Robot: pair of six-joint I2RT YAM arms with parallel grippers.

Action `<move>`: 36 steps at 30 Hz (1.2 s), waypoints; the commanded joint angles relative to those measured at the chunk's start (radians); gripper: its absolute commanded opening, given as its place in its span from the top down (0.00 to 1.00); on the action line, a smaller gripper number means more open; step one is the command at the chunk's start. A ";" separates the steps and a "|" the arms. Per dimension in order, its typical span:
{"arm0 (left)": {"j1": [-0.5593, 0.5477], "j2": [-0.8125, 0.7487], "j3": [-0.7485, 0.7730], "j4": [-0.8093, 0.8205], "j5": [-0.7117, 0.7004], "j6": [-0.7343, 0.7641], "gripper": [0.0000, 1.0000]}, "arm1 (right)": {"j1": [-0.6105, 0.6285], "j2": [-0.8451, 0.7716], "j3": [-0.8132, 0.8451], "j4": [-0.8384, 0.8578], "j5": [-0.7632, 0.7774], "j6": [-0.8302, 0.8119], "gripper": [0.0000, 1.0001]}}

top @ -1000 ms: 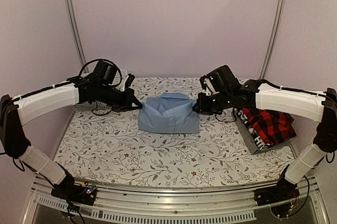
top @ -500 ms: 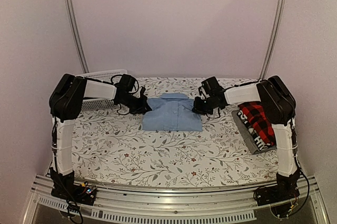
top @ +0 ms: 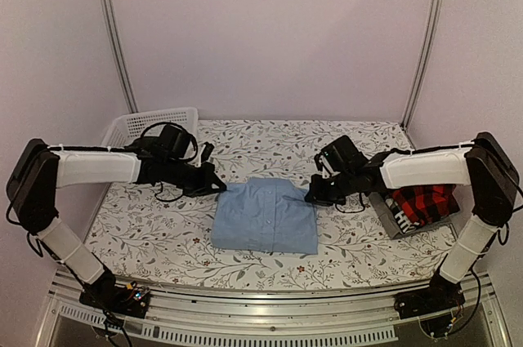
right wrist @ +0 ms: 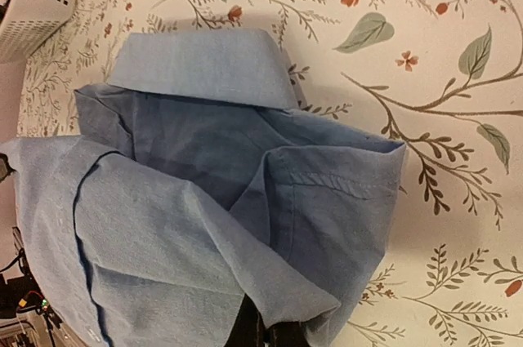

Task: Fold and stack the long sleeve shirts
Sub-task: Fold the 2/3-rectangle-folded shirt at the center of the board.

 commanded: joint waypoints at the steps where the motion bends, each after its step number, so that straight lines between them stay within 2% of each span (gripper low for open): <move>1: 0.011 -0.077 -0.018 -0.008 -0.074 -0.017 1.00 | -0.010 -0.113 0.002 -0.027 0.086 0.038 1.00; 6: 0.066 0.017 0.061 -0.008 -0.067 0.033 1.00 | -0.047 -0.061 0.079 -0.026 0.094 0.004 1.00; 12: 0.150 0.292 0.289 0.029 -0.058 0.127 1.00 | -0.162 0.137 0.193 0.090 0.044 -0.088 1.00; 15: 0.174 0.401 0.388 0.013 -0.046 0.128 1.00 | -0.186 0.266 0.287 0.108 0.010 -0.131 1.00; 20: 0.180 0.421 0.414 0.015 -0.067 0.127 1.00 | -0.195 0.393 0.372 0.097 -0.017 -0.142 1.00; 27: 0.190 0.365 0.372 0.007 -0.113 0.132 1.00 | -0.195 0.356 0.374 0.075 0.017 -0.136 0.98; 30: 0.192 0.324 0.364 -0.004 -0.169 0.133 1.00 | -0.196 0.318 0.388 0.048 0.032 -0.148 0.94; 32: 0.194 0.309 0.365 -0.013 -0.198 0.135 1.00 | -0.194 0.301 0.400 0.034 0.038 -0.158 0.86; 34: 0.194 0.303 0.370 -0.030 -0.218 0.135 0.92 | -0.195 0.283 0.406 0.023 0.042 -0.164 0.72; 36: 0.194 0.286 0.366 -0.036 -0.248 0.128 0.73 | -0.188 0.264 0.407 0.010 0.056 -0.170 0.61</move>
